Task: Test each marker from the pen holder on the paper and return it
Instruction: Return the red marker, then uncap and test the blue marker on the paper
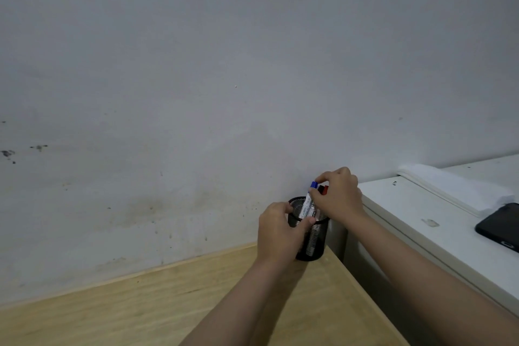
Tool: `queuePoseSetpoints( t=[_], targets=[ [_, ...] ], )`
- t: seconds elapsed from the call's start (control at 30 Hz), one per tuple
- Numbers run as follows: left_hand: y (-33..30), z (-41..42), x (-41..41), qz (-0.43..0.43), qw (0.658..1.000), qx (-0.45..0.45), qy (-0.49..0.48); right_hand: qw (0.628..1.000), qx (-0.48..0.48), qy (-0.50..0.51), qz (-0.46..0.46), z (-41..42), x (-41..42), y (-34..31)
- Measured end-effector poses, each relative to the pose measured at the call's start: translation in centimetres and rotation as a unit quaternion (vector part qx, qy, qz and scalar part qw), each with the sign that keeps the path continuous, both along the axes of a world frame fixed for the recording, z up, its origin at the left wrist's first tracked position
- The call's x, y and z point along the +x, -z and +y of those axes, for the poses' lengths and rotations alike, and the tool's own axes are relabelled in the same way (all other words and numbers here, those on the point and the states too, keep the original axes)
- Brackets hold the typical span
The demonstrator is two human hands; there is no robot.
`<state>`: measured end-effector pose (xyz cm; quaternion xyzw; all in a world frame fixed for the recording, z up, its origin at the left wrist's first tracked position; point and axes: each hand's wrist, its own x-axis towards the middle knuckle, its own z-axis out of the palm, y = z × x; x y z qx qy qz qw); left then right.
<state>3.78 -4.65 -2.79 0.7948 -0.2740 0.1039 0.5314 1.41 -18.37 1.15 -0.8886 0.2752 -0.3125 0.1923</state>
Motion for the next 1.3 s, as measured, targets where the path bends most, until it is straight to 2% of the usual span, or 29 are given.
queuePoseSetpoints(
  t=[0.17,0.27,0.33,0.4,0.43,0.5,0.53,0.6,0.67,0.73,0.9,0.97,1.1,1.3],
  targets=[
    [0.1,0.2,-0.1,-0.021,0.999,0.021,0.016,0.995,0.055,-0.062,-0.054,0.9,-0.6,-1.0],
    [-0.1,0.6,-0.6,-0.034,0.999,0.04,0.003,0.976,0.119,-0.125,-0.136,2.4,-2.3,-2.1],
    [-1.0,1.5,-1.5,0.024,1.0,-0.003,0.0,0.961,0.121,-0.148,-0.199,4.0,-4.3,-3.0],
    [-2.9,2.7,-2.7,0.145,0.987,-0.058,0.044,0.948,0.1,-0.171,-0.249,5.7,-6.6,-3.8],
    [-4.0,3.4,-3.3,0.232,0.964,-0.094,0.089,0.943,0.089,-0.185,-0.263,6.7,-7.9,-4.2],
    [-6.1,5.1,-4.7,0.395,0.881,-0.171,0.194,0.934,0.07,-0.217,-0.277,8.7,-10.2,-4.5],
    [-7.0,6.1,-5.3,0.44,0.846,-0.192,0.231,0.928,0.067,-0.235,-0.281,9.7,-11.3,-4.6],
    [-8.5,8.0,-6.6,0.481,0.807,-0.221,0.262,0.916,0.072,-0.267,-0.29,11.7,-13.2,-4.5],
    [-9.4,9.8,-8.0,0.495,0.791,-0.25,0.258,0.908,0.074,-0.291,-0.291,13.1,-14.7,-4.3],
    [-10.1,11.7,-9.3,0.48,0.804,-0.256,0.239,0.902,0.089,-0.321,-0.274,14.1,-16.1,-4.1],
    [-10.6,17.4,-12.3,0.335,0.903,-0.162,0.215,0.865,0.248,-0.316,-0.302,17.0,-18.1,-4.7],
    [-10.3,19.6,-13.5,0.266,0.93,-0.116,0.227,0.848,0.309,-0.302,-0.308,18.7,-18.2,-5.2],
    [-9.6,22.8,-15.4,0.202,0.951,-0.084,0.218,0.824,0.394,-0.302,-0.271,22.0,-18.4,-5.8],
    [-9.1,27.3,-15.8,0.161,0.965,-0.146,0.149,0.791,0.381,-0.369,-0.305,25.3,-19.9,-6.3]
  ],
)
